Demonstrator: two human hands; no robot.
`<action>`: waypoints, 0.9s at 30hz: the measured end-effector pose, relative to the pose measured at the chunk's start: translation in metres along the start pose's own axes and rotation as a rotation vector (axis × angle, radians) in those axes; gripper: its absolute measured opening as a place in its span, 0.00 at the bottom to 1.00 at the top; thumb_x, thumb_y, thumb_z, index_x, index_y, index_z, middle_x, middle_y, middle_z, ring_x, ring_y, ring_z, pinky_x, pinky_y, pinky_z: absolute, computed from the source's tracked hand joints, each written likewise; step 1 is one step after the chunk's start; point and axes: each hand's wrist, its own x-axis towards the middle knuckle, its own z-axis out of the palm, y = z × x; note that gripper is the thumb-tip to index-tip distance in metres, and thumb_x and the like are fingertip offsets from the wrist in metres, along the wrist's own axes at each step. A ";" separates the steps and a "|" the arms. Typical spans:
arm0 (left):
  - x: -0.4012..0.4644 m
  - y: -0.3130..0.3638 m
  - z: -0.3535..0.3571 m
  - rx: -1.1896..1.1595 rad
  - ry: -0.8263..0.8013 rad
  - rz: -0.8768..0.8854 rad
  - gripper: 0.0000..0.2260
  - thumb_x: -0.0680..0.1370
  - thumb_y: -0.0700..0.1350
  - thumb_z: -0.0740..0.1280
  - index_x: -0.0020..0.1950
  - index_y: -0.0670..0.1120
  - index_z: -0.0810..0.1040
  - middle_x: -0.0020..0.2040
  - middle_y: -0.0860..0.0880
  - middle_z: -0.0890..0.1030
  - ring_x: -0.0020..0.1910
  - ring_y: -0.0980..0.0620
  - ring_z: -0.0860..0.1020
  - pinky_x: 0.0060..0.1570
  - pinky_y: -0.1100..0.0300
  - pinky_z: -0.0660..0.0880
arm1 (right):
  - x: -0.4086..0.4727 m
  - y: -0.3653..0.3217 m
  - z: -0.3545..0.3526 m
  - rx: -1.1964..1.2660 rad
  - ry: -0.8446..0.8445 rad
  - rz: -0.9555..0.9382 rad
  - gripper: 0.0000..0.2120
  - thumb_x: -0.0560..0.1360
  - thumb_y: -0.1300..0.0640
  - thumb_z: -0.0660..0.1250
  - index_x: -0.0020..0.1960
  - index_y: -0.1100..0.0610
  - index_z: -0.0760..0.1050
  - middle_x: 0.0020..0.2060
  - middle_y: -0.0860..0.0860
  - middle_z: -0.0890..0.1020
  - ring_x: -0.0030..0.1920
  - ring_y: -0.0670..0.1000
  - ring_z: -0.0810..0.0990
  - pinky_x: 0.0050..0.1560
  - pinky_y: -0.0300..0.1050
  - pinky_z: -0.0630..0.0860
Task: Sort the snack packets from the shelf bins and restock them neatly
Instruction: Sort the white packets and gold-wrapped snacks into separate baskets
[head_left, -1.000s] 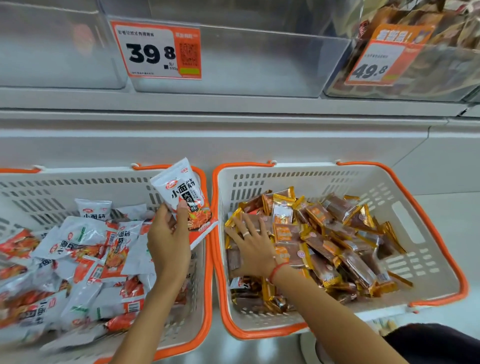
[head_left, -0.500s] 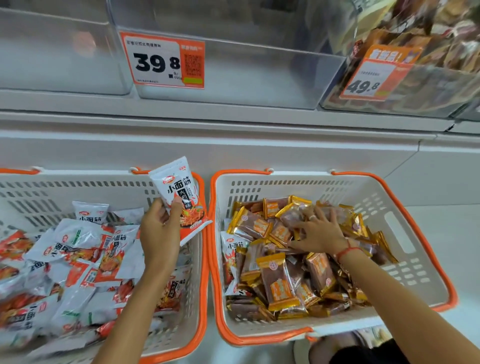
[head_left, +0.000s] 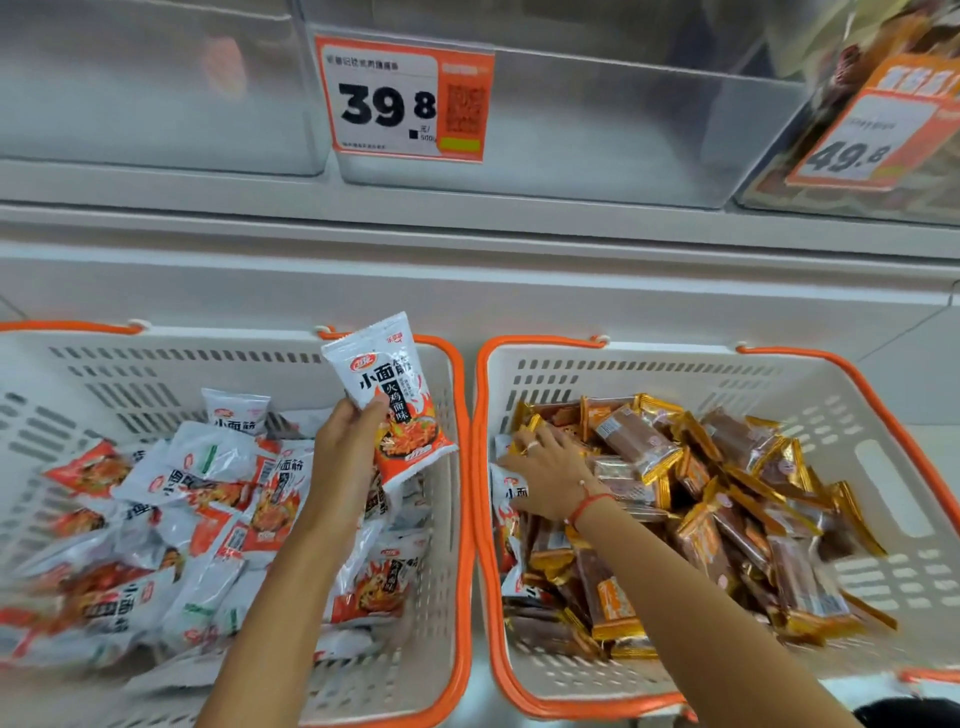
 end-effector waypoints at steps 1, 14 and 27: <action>-0.001 0.002 0.000 0.002 -0.008 0.000 0.06 0.82 0.46 0.61 0.53 0.54 0.77 0.47 0.57 0.82 0.40 0.65 0.81 0.37 0.69 0.75 | 0.001 -0.001 -0.005 0.008 0.029 -0.004 0.22 0.75 0.42 0.63 0.67 0.46 0.71 0.68 0.55 0.67 0.68 0.60 0.63 0.68 0.56 0.63; -0.039 0.032 0.023 0.278 -0.261 0.200 0.09 0.84 0.47 0.55 0.64 0.53 0.69 0.51 0.65 0.73 0.59 0.59 0.73 0.43 0.78 0.66 | -0.122 0.054 -0.117 0.755 0.362 -0.102 0.06 0.73 0.48 0.72 0.45 0.49 0.78 0.37 0.44 0.78 0.38 0.46 0.74 0.40 0.46 0.72; -0.054 0.044 0.003 0.406 -0.426 0.172 0.15 0.74 0.48 0.71 0.58 0.54 0.71 0.49 0.53 0.81 0.40 0.60 0.83 0.40 0.66 0.79 | -0.115 0.006 -0.170 1.195 0.756 -0.100 0.12 0.75 0.55 0.71 0.57 0.53 0.77 0.47 0.45 0.81 0.40 0.44 0.78 0.41 0.41 0.77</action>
